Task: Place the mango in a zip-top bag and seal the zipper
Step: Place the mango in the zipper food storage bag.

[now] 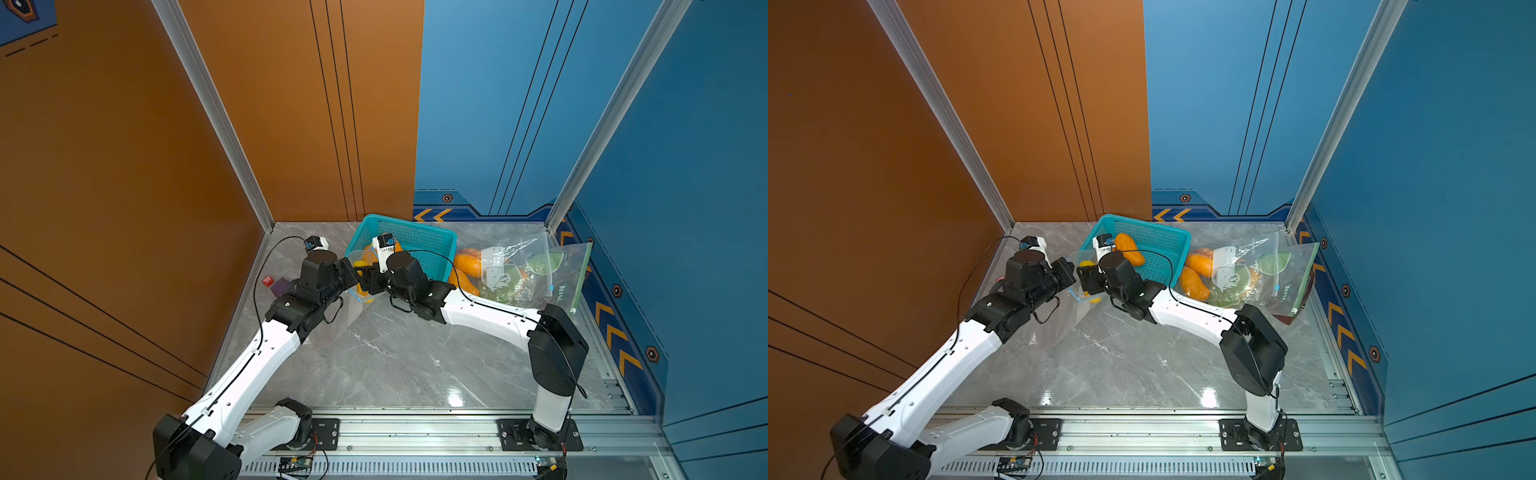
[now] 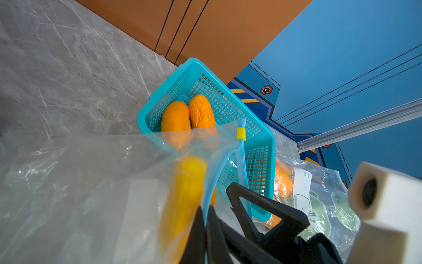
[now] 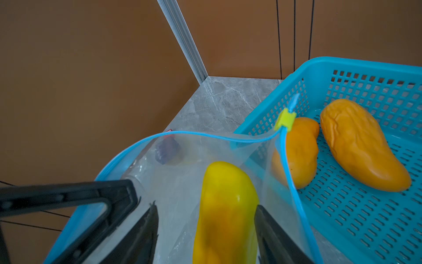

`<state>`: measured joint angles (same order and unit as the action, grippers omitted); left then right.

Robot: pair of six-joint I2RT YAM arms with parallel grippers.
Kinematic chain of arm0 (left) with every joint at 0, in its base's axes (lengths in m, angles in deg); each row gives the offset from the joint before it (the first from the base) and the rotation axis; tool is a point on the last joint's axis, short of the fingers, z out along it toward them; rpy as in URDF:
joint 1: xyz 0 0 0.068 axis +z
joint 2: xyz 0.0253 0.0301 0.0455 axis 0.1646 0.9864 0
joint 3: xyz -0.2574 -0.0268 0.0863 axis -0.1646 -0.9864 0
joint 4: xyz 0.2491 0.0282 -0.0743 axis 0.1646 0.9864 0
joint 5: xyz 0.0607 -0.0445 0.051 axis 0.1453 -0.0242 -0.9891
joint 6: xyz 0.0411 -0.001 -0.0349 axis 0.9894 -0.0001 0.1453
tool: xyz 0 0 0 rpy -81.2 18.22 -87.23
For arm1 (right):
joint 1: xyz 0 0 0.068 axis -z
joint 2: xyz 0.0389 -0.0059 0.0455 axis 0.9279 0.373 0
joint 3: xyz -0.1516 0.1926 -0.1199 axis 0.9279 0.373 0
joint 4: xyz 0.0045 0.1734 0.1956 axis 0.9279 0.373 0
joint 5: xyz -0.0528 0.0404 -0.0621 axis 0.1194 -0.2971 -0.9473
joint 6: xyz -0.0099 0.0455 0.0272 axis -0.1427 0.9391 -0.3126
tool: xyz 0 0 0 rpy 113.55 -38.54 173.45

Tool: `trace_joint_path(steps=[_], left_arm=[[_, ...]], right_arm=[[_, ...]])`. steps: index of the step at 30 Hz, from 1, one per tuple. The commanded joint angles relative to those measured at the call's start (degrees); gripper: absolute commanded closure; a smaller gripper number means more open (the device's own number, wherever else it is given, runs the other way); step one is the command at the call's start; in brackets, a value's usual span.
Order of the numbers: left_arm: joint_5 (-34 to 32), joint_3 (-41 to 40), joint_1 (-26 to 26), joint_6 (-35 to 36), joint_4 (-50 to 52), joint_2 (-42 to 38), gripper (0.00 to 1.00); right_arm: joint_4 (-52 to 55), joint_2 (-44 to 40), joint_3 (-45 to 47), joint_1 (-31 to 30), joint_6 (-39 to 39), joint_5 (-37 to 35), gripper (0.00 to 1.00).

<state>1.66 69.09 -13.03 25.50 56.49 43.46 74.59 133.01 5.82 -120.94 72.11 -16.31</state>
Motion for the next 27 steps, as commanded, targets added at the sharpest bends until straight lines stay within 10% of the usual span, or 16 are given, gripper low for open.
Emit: trace_joint_path(steps=[1, 16, 27], left_arm=[[-1.39, -0.66, 0.46, -0.49, -1.46, 0.29, 1.0], [-3.43, -3.52, 1.36, 0.23, -1.43, -0.73, 1.0], [-7.1, -5.43, 1.84, 0.24, -1.48, -2.85, 1.0]], right_arm=[[2.56, -1.79, -1.65, -0.16, -0.57, -0.46, 0.32], [26.43, -4.46, -17.81, 7.35, -5.75, 2.1, 0.26], [52.07, 23.54, -50.58, 19.16, -12.29, 6.59, 0.25]])
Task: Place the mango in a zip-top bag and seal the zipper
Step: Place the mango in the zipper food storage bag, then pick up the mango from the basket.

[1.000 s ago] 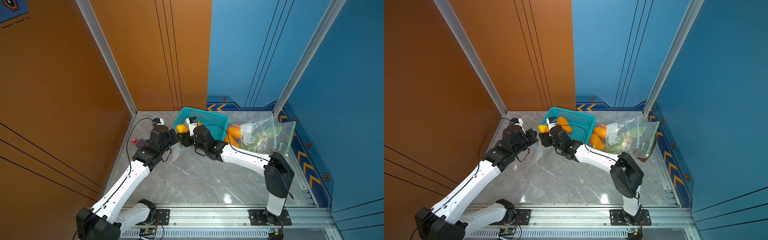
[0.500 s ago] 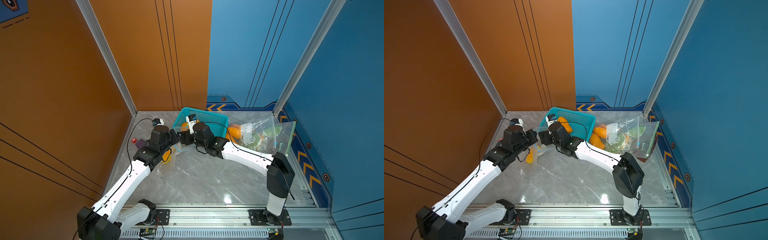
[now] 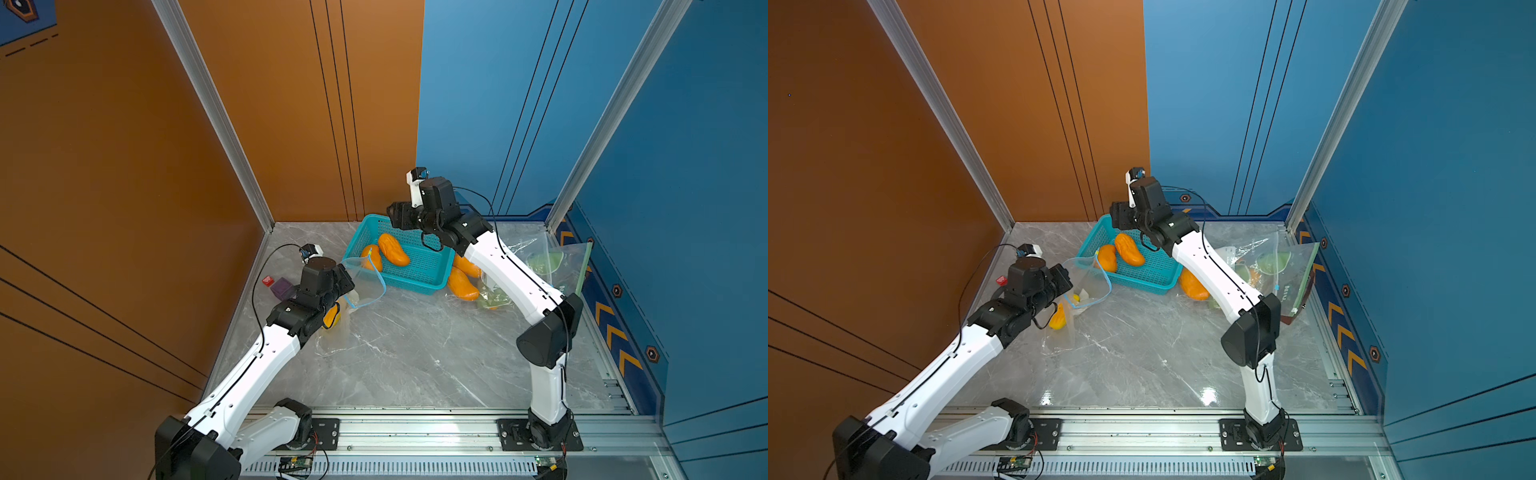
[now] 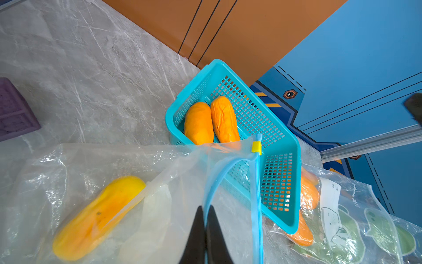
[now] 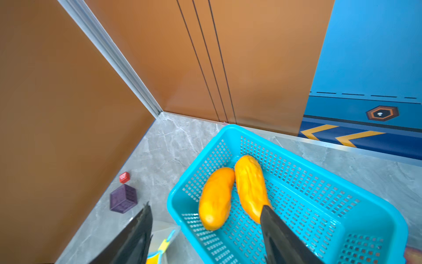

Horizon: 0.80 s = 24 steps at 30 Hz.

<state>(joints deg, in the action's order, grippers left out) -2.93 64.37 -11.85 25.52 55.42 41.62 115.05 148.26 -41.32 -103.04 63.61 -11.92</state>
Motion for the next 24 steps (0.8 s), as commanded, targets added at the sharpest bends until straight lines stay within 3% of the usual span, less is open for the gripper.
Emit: trace_joint_path(steps=[1, 7, 16, 19, 24], left_arm=[[-2.46, -0.79, 0.75, 0.21, -0.37, -1.06, 1.0], [-1.62, -0.5, 1.11, 0.75, -0.35, -0.67, 1.0], [-1.06, -1.02, 1.28, 0.63, -0.4, -0.19, 1.0], [-0.88, -1.21, 1.28, 0.54, -0.35, -0.36, 1.0], [-0.27, -1.45, 1.28, 0.02, -0.37, -0.42, 1.0]], right_arm=[[12.14, 10.76, -5.87, 2.13, -4.21, 3.1, 0.25], [12.55, 20.96, -13.5, 3.83, -7.19, 4.64, 0.17], [11.78, 31.99, -19.28, 2.98, -11.73, 2.28, 0.15], [10.51, 34.02, -20.76, 2.95, -12.37, 1.63, 0.06], [7.15, 35.72, -21.05, 3.3, -13.12, 0.61, 0.06]])
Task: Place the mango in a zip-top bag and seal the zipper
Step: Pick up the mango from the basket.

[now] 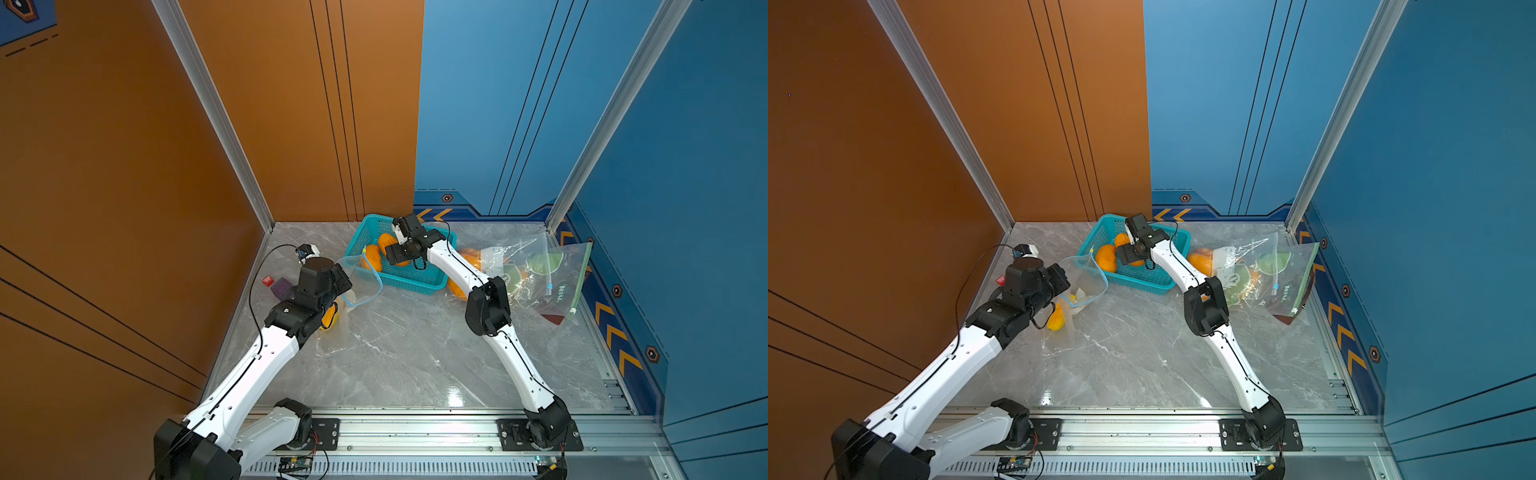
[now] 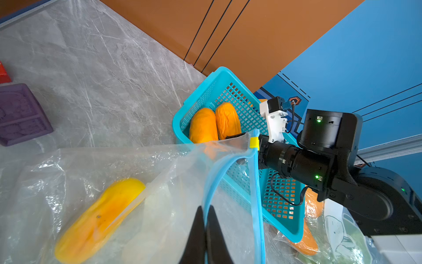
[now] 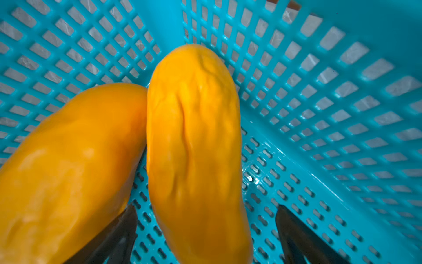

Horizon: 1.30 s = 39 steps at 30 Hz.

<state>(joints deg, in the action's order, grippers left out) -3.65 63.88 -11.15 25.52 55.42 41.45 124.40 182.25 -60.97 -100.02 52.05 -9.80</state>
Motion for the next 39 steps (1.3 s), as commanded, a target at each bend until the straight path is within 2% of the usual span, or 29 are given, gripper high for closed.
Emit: trace_joint_path(steps=[1, 11, 14, 15, 19, 29, 39], left_arm=[[0.65, -1.0, 0.59, -0.06, -0.39, -0.24, 1.0], [1.46, -0.92, 0.5, -0.62, -0.5, 0.72, 1.0], [1.33, -1.0, 0.49, -0.6, -0.53, 0.64, 1.0], [1.25, -0.94, 0.5, -0.68, -0.5, 0.65, 1.0], [1.38, -0.99, 0.5, -0.86, -0.5, 0.73, 1.0], [2.73, -0.76, 0.32, -0.34, -0.48, 1.39, 1.0], [3.99, -0.08, -0.03, 1.1, -0.42, 1.6, 1.0]], right_arm=[[-2.85, 1.96, -1.49, 0.38, -1.6, -1.21, 0.06], [-5.83, 5.99, -4.85, 0.87, -1.86, 1.29, 0.07], [-6.13, 6.53, -5.08, 1.16, -1.3, 2.5, 0.11], [-6.21, 6.61, -5.16, 1.33, -1.23, 2.83, 0.14], [-5.39, 6.18, -4.92, 1.69, -0.81, 3.56, 0.34], [-3.92, -0.69, -0.57, 1.25, -1.79, 4.04, 0.62], [-1.9, -15.58, 11.08, 0.49, 2.23, 1.29, 0.72]])
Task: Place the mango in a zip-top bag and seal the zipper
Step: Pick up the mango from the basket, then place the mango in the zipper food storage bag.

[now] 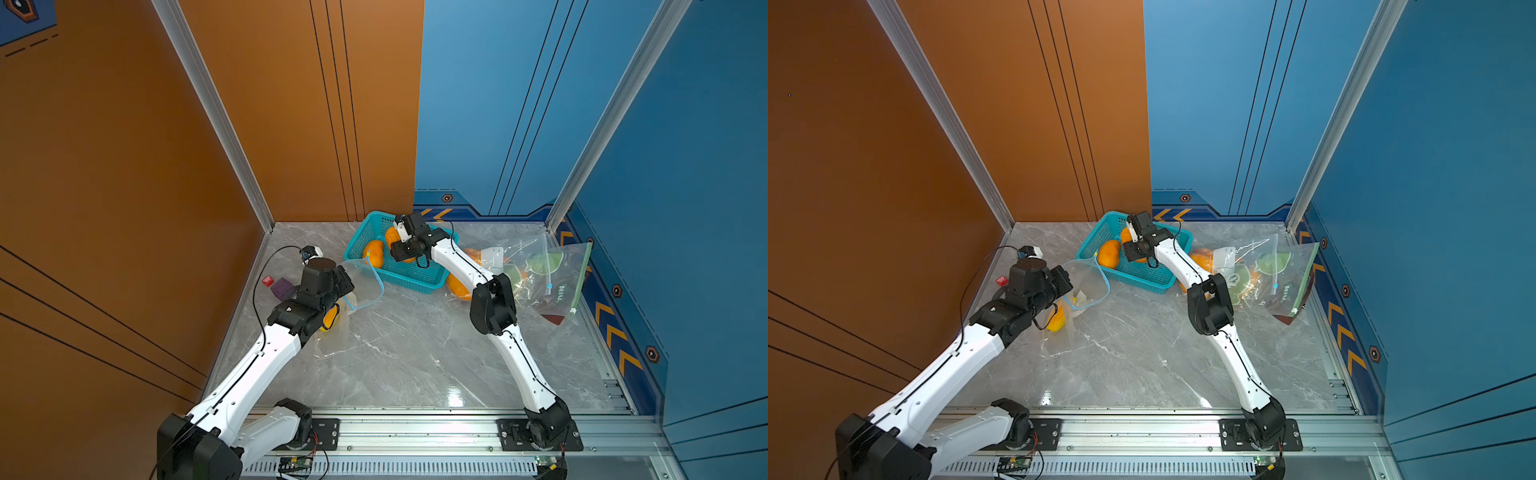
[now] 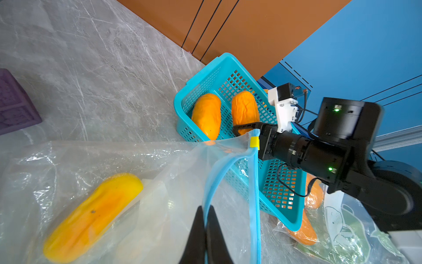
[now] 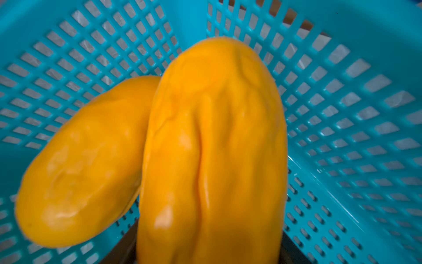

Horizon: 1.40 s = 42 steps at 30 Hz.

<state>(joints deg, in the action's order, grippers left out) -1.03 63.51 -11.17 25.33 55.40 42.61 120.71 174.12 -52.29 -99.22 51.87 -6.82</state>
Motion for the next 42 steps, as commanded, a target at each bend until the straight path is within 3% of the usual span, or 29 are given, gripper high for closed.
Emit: trace_joint_path(steps=[1, 6, 12, 20, 29, 42], left_arm=[[1.68, 0.43, -0.01, 1.46, -0.39, 0.54, 1.0], [3.32, 1.29, -0.59, 2.73, -0.41, 1.39, 1.0], [4.9, 2.19, -2.1, 4.52, -0.46, 2.12, 1.0], [5.9, 2.95, -4.13, 6.01, -0.48, 3.21, 1.0], [6.97, 4.38, -6.2, 8.69, -0.47, 4.09, 1.0], [10.78, 3.85, -8.9, 12.3, -0.39, 0.87, 1.0]], right_arm=[[2.55, -9.14, 3.75, -0.35, 2.97, -1.95, 0.73], [5.91, -19.98, 12.62, -0.31, 7.31, 0.01, 0.74], [6.35, -36.52, 27.3, -1.22, 12.76, 9.65, 0.72], [7.59, -48.22, 41.9, -8.58, 20.17, 16.02, 0.72], [9.06, -48.83, 45.16, -14.86, 23.67, 19.95, 0.72], [12.54, -39.57, 38.33, -14.53, 22.27, 23.65, 0.7]])
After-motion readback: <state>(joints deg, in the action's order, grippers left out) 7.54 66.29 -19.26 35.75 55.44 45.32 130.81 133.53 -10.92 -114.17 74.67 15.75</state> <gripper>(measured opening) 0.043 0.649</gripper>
